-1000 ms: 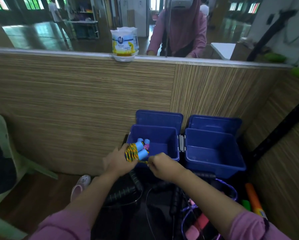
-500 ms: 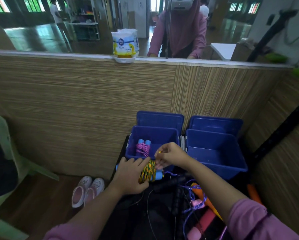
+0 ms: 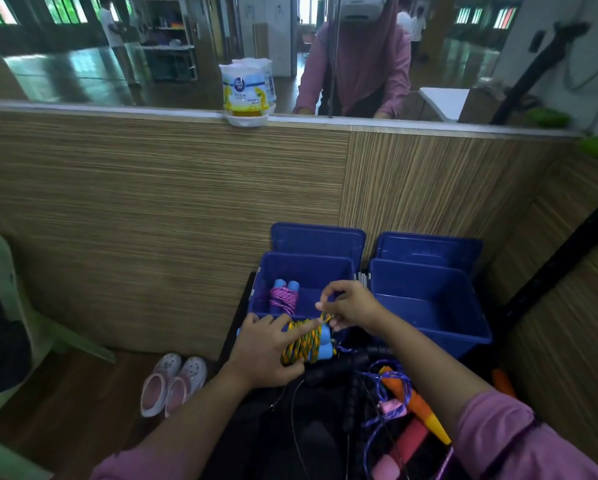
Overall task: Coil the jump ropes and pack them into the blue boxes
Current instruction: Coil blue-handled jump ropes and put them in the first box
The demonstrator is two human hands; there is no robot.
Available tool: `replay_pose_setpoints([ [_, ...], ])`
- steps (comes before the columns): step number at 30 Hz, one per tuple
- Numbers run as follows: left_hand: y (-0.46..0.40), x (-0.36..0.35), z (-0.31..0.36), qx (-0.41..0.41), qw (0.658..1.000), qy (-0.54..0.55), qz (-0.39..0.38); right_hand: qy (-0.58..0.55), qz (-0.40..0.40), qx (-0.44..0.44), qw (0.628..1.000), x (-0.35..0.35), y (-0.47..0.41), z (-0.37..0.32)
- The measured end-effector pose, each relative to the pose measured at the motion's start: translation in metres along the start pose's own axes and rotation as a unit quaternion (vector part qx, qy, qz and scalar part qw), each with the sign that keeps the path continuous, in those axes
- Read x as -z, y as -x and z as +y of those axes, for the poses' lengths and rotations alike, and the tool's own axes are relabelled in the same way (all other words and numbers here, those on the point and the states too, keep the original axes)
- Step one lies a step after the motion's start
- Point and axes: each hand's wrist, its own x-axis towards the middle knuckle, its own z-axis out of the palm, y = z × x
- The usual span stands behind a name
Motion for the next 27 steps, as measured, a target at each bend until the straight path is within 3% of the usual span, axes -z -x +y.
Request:
replay_pose_setpoints([
  [6,0.000,-0.004,-0.006,0.050,0.998,0.031,-0.004,-0.176,-0.084,-0.023,0.980,0.015,0.005,-0.002],
  [11,0.001,-0.008,-0.012,0.035,0.999,0.028,-0.008,-0.003,-0.090,0.025,0.996,0.021,0.008,0.001],
  [18,0.003,-0.016,-0.014,0.054,0.998,0.038,0.009,0.036,-0.011,0.059,0.998,0.016,-0.001,0.011],
  [27,0.002,-0.021,-0.015,0.032,0.999,0.006,0.030,0.042,-0.034,0.039,0.998,0.002,0.000,0.018],
])
